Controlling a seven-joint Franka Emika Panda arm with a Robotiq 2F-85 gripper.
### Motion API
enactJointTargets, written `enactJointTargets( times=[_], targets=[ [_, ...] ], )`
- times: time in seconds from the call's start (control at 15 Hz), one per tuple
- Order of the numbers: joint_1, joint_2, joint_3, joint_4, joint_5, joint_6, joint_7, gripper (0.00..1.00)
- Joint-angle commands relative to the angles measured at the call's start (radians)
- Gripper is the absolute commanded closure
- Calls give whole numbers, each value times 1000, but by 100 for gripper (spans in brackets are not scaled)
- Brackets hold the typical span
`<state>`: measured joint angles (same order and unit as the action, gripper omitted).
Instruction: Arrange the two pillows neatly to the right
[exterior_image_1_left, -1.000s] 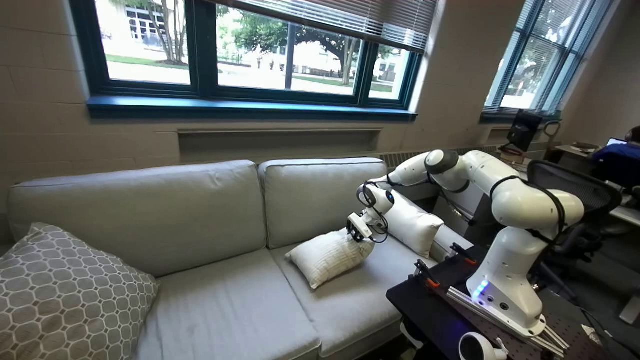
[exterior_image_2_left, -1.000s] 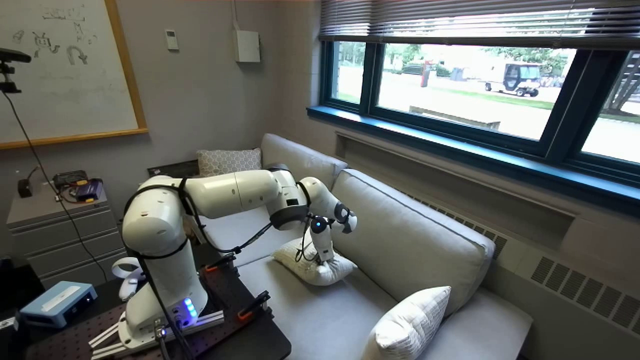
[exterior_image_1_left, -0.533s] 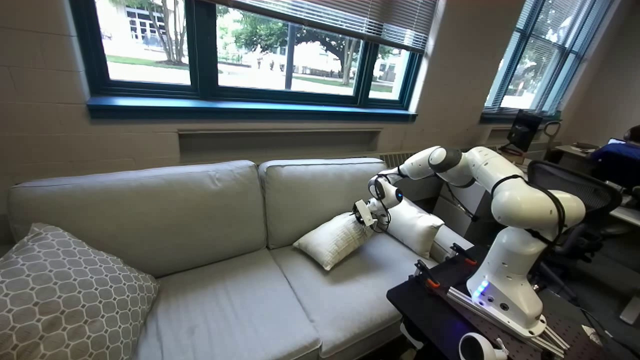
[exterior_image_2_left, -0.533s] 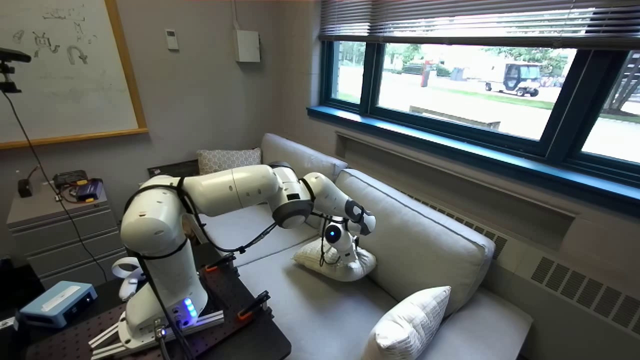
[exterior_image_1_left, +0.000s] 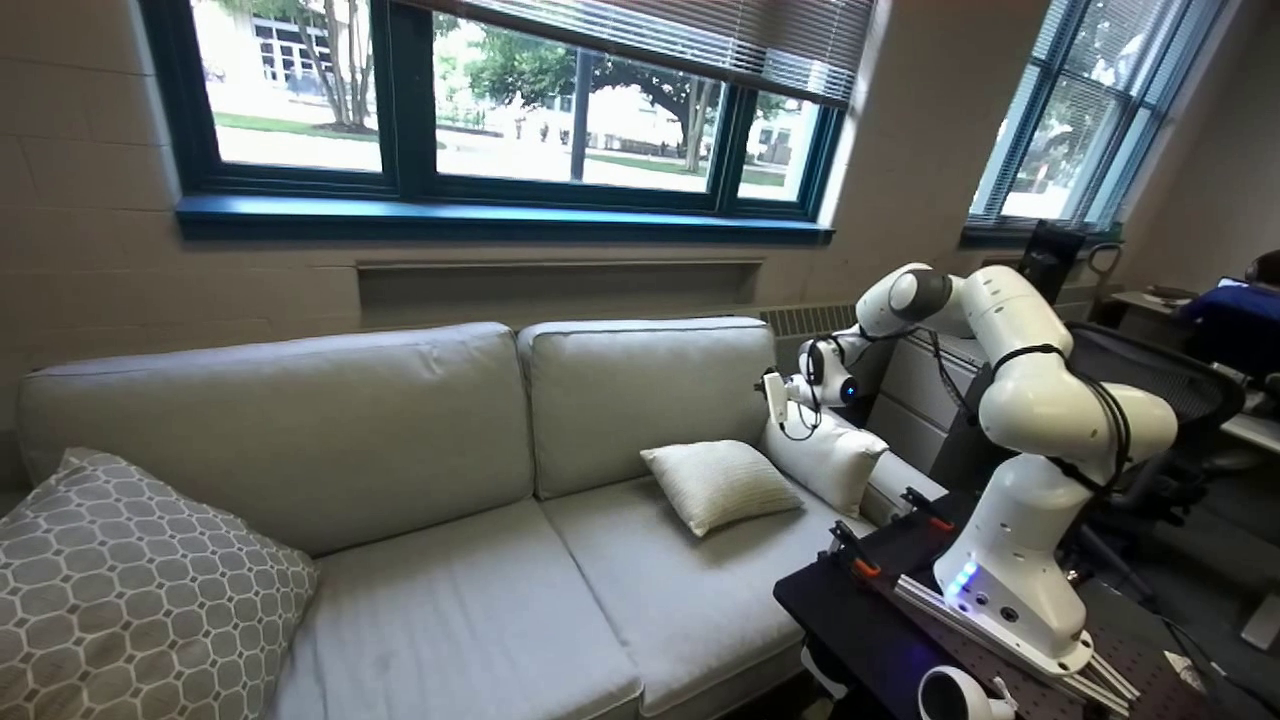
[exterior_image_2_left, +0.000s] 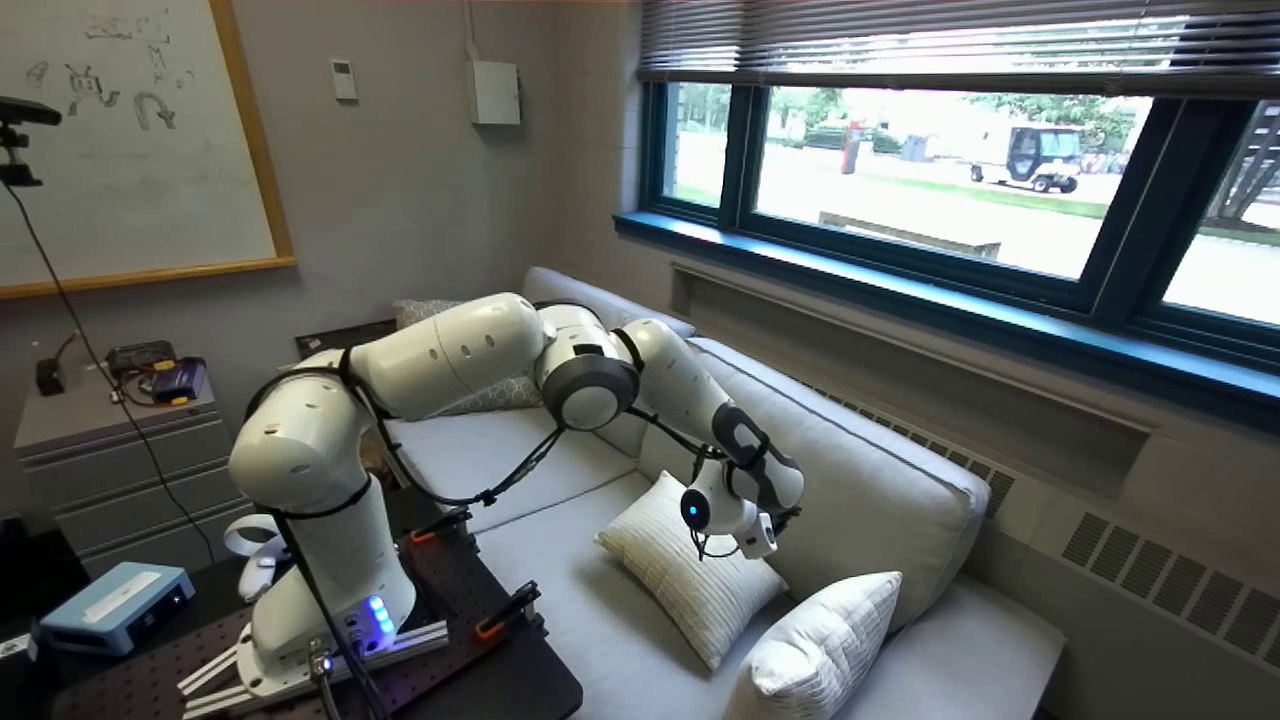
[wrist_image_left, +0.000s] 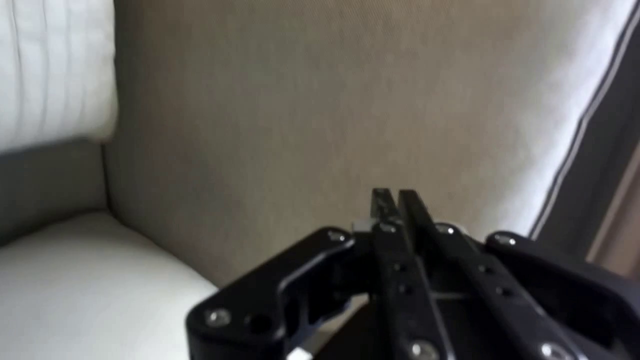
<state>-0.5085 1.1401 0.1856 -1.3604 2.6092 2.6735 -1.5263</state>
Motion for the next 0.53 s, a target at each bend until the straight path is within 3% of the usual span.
enactJointTargets(
  times=[0.0, 0.13, 0.2, 0.33, 0.47],
  targets=[
    [-256, -90, 139, -136, -1, -114, -142, 96],
    [-407, -104, 249, -217, -3, -172, -235, 98],
    [-454, -106, 292, -261, -5, -186, -283, 73],
    [-492, -107, 335, -348, -7, -213, -351, 64],
    [-486, -93, 362, -407, -8, -209, -407, 48]
  ],
)
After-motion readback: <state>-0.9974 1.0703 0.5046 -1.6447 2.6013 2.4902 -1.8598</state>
